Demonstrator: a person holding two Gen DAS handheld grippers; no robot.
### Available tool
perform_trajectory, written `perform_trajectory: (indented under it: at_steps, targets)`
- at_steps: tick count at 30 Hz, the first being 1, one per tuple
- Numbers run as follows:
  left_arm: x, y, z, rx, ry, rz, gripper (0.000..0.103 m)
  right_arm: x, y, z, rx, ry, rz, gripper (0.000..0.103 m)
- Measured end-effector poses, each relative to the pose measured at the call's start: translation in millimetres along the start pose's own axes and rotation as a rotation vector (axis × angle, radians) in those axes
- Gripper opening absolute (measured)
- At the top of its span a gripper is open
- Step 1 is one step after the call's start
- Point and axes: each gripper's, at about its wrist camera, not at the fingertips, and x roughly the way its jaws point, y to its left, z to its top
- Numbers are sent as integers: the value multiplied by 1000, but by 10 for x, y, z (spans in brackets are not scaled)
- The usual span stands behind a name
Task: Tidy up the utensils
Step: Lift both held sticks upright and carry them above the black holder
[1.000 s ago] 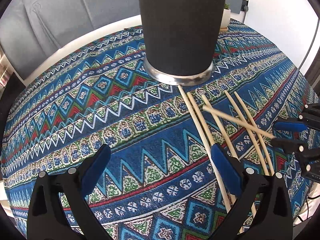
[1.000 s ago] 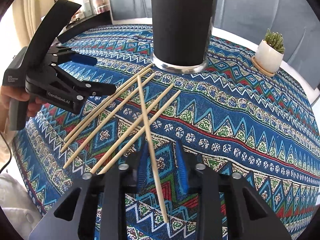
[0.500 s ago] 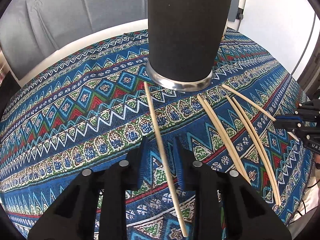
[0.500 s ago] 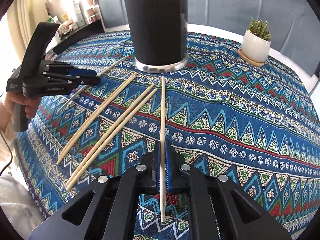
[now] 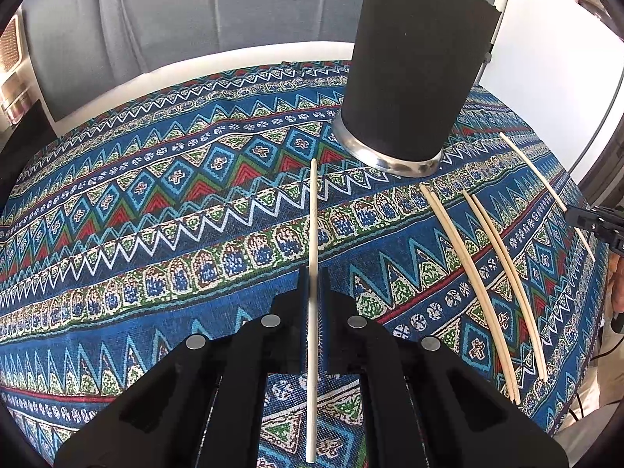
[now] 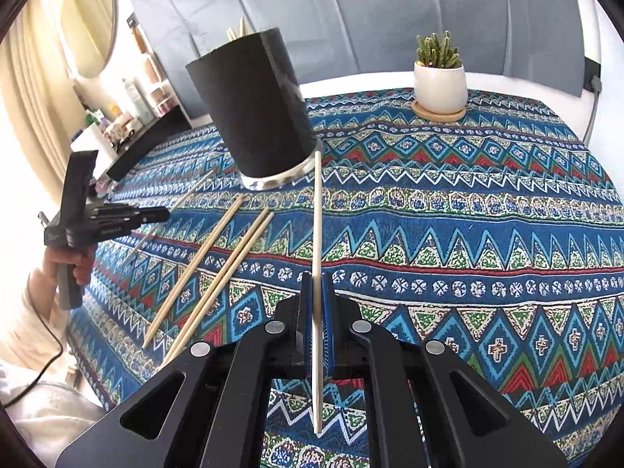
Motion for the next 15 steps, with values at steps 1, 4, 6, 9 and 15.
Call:
perform_trajectory:
  at_steps: [1,4,6,9,15]
  targets:
    - [-46,30,-5,-1,-9,7,5,-35,-7,17,-1,-9,-3,5]
    - [-199,105,7,-15,-36,27,5,-121,-19,62,0,-36,-6,5]
    - [-301,136,42,-22,-54,45,5,-186,-31,104,-2,-52,-13,5]
    - [-486,178,104,-23,-76,58,5,-314,-44,186,0,-84,-26,5]
    - [-789,242,339,-3,-140,108,5,-664,-29,421,-16,-190,-44,5]
